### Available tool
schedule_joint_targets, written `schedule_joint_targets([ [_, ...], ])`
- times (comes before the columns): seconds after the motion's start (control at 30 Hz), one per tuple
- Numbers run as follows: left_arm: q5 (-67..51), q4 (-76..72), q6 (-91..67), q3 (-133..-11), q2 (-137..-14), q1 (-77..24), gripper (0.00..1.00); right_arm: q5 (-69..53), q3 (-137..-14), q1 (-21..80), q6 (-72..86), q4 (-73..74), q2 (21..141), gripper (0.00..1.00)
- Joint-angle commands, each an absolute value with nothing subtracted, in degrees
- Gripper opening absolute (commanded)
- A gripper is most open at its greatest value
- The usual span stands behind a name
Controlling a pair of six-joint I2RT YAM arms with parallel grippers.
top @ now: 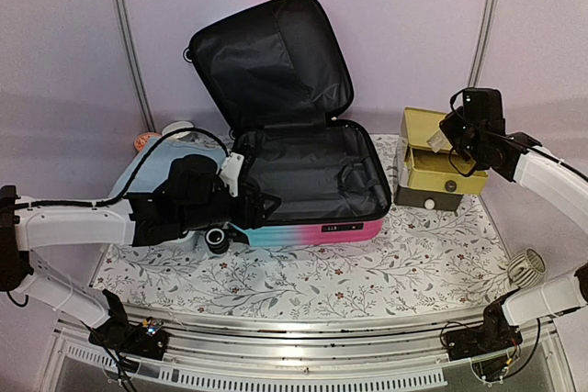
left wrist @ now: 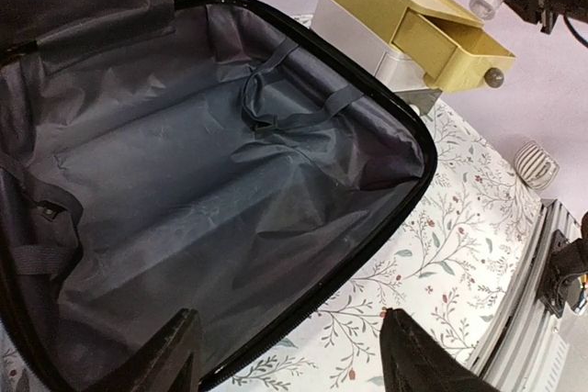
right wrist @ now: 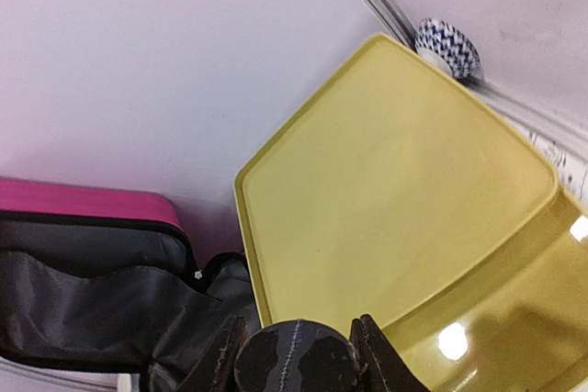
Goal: Open, take out, and arrange the luggage
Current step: Place the makeup in the drawer.
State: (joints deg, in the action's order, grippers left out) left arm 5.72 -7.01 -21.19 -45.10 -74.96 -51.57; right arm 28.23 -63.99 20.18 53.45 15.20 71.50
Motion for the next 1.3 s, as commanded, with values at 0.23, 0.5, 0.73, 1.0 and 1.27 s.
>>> schedule_joint_targets([
  [0.23, 4.2, -9.7, -22.6, -43.5, -72.7, -51.0, 0.68, 29.5, -55.3, 19.6, 87.1, 16.3, 71.6, 0.33],
  [0.5, 4.1, -9.6, -21.7, -43.9, -72.5, -51.0, 0.68, 34.2, -57.4, 19.5, 85.1, 21.1, 71.3, 0.93],
  [0.73, 4.8, -8.9, -21.0, -44.2, -72.0, -50.9, 0.68, 37.1, -62.8, 19.0, 78.6, 22.6, 71.1, 0.92],
  [1.0, 5.1, -7.9, -20.6, -44.8, -71.8, -50.9, 0.68, 36.5, -68.4, 18.8, 70.7, 25.8, 69.8, 0.84],
  [1.27, 3.9, -7.3, -20.5, -45.0, -71.7, -51.0, 0.68, 24.3, -69.8, 18.9, 48.5, 30.8, 63.3, 0.62],
])
